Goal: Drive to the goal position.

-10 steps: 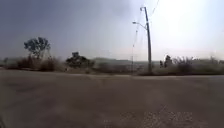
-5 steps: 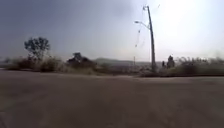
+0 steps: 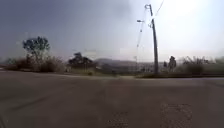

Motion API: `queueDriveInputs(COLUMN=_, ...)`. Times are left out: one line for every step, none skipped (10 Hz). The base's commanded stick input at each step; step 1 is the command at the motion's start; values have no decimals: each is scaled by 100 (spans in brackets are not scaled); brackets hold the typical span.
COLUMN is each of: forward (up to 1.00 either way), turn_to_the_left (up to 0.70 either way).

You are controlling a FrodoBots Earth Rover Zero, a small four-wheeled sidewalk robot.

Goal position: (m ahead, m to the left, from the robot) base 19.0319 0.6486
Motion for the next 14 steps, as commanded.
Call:
queueDriveInputs(forward=85, turn_to_the_left=0)
queueDriveInputs(forward=85, turn_to_the_left=0)
queueDriveInputs(forward=85, turn_to_the_left=0)
queueDriveInputs(forward=85, turn_to_the_left=0)
queueDriveInputs(forward=85, turn_to_the_left=0)
queueDriveInputs(forward=85, turn_to_the_left=0)
queueDriveInputs(forward=85, turn_to_the_left=0)
queueDriveInputs(forward=85, turn_to_the_left=0)
queueDriveInputs(forward=85, turn_to_the_left=0)
queueDriveInputs(forward=85, turn_to_the_left=0)
queueDriveInputs(forward=85, turn_to_the_left=0)
queueDriveInputs(forward=85, turn_to_the_left=0)
queueDriveInputs(forward=85, turn_to_the_left=0)
queueDriveInputs(forward=85, turn_to_the_left=0)
